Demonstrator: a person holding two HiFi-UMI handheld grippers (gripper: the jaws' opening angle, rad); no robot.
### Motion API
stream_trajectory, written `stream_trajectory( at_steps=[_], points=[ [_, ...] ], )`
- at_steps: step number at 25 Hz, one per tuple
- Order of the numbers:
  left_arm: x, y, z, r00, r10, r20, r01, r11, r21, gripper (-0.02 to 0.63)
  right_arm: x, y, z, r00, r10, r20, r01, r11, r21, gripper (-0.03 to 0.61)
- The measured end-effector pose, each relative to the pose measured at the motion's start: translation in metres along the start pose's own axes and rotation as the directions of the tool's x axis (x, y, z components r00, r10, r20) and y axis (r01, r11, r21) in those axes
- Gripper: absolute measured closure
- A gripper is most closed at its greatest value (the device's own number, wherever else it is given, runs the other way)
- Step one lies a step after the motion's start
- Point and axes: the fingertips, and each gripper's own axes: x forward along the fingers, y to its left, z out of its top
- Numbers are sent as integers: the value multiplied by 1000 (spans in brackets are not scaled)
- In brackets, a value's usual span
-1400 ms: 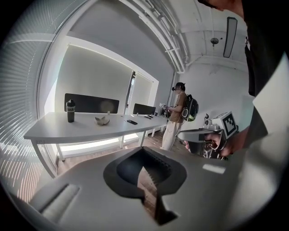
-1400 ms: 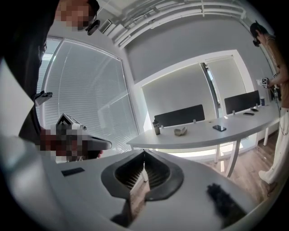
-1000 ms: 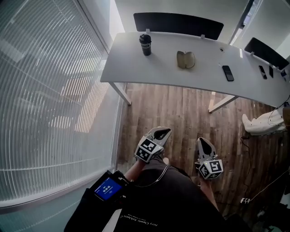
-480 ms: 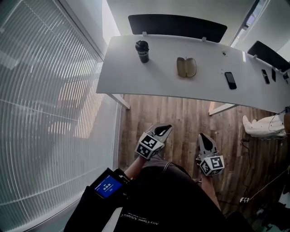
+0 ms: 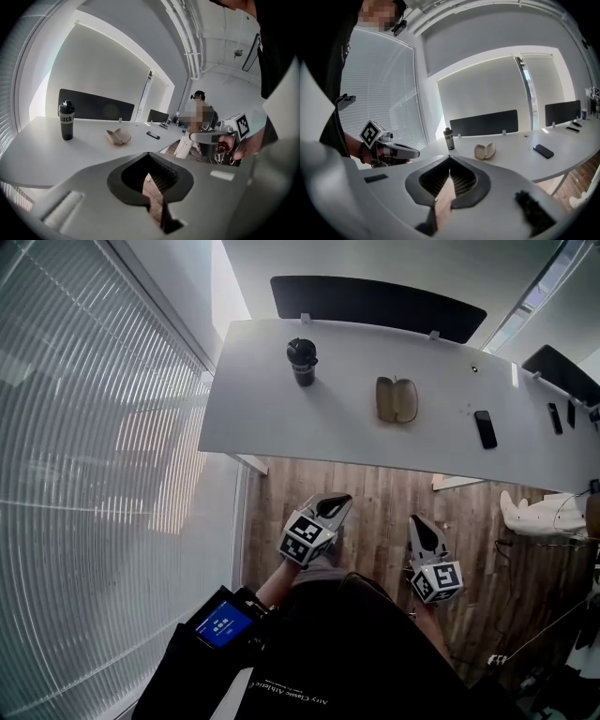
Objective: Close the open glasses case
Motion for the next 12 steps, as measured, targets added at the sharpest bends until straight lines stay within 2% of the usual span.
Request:
stream_trajectory(
  at_steps=[4,12],
  points=[
    [11,33,13,1000,4,7,-4,1000,-22,606,32,-8,11,1000,0,-15,0,1000,-11,571],
    [40,74,14,999,-22,-34,21,999,-37,606,67,-31,23,999,-29,-37,29,1000,-5,571]
  ],
)
